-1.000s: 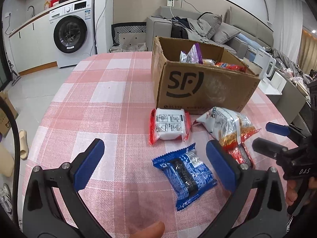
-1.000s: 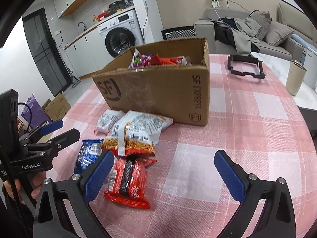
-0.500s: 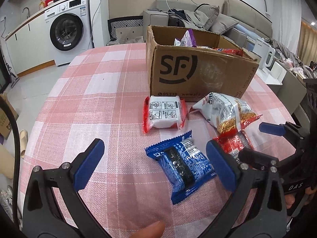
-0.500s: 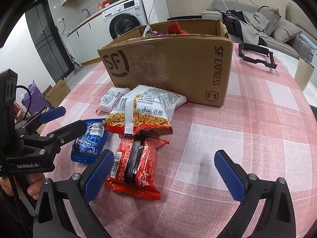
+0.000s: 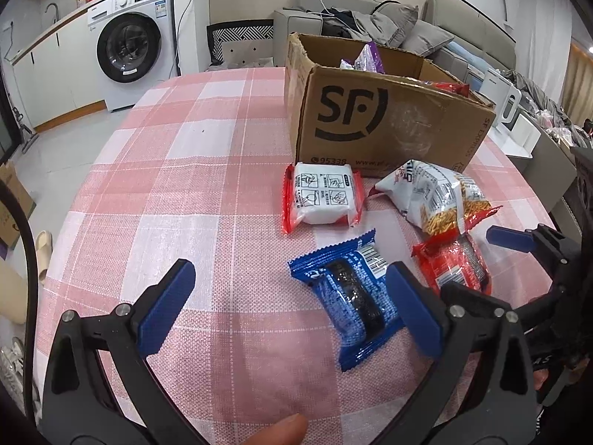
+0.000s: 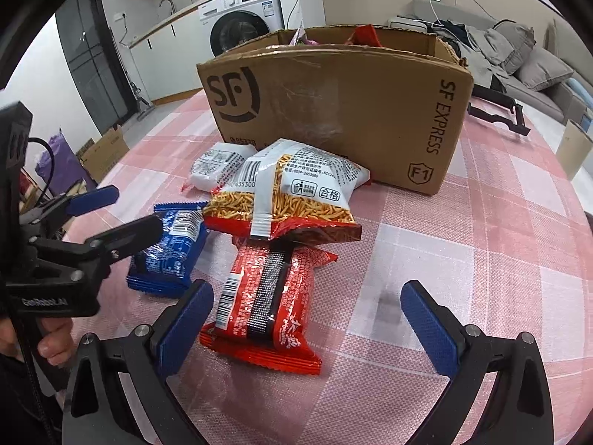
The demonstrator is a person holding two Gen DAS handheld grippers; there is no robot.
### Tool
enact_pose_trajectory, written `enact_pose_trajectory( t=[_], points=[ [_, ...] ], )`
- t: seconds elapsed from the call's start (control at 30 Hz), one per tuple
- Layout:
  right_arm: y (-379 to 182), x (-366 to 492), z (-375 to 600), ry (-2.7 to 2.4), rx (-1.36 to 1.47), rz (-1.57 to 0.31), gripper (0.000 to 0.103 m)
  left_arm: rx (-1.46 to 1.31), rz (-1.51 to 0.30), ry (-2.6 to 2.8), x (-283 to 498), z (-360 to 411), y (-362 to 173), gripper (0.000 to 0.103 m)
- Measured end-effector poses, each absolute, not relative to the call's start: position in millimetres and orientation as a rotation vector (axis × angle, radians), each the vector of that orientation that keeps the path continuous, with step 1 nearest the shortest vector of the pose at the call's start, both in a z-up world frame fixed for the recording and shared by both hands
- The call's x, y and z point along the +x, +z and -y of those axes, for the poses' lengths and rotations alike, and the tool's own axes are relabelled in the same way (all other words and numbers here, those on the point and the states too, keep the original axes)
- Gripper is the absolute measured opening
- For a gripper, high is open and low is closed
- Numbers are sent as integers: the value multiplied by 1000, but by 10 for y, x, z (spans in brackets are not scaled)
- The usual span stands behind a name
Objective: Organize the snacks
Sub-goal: 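Grasp the blue biscuit packet with the left tool while the right tool grasps the red noodle packet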
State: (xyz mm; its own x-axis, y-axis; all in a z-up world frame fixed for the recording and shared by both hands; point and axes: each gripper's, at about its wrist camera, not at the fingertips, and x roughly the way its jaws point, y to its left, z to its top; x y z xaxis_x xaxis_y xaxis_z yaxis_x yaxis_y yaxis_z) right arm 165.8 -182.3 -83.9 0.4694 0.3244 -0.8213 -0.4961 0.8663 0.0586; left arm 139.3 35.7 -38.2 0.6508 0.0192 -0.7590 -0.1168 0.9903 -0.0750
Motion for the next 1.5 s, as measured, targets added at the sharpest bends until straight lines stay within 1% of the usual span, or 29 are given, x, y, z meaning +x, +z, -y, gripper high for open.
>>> enact_pose_trajectory(
  t=[0.5, 0.57, 0.63, 0.83, 0.93, 1.03, 1.13, 1.27, 1.37, 1.43, 1.5],
  points=[
    [-857, 1713, 2128, 491, -177, -1000, 101, -97, -911, 61, 1529, -142, -482, 102],
    [-846, 1701, 2123, 508, -182, -993, 98, -108, -916, 63, 1534, -160, -487, 102],
    [-841, 1685, 2095, 526, -193, -986, 91, -122, -924, 62, 1534, -177, -492, 102],
    [-831, 1646, 2000, 556, -209, -969, 79, -110, -933, 20, 1545, -100, -518, 102],
    [-839, 1622, 1969, 560, -230, -962, 78, -89, -946, 10, 1566, -56, -558, 101],
    [-851, 1591, 1964, 557, -242, -949, 77, -89, -972, 0, 1585, -43, -609, 93],
    [-853, 1579, 1969, 559, -242, -945, 78, -112, -973, -23, 1586, -61, -634, 88],
    [-855, 1569, 1974, 559, -250, -940, 77, -105, -969, -35, 1594, -71, -653, 86],
    [-849, 1550, 1981, 557, -255, -932, 71, -98, -969, -37, 1601, -68, -660, 86],
    [-838, 1545, 2003, 551, -248, -928, 61, -96, -967, -39, 1597, -75, -669, 86],
    [-829, 1541, 2037, 556, -230, -928, 58, -97, -965, -43, 1573, -71, -669, 85]
  ],
)
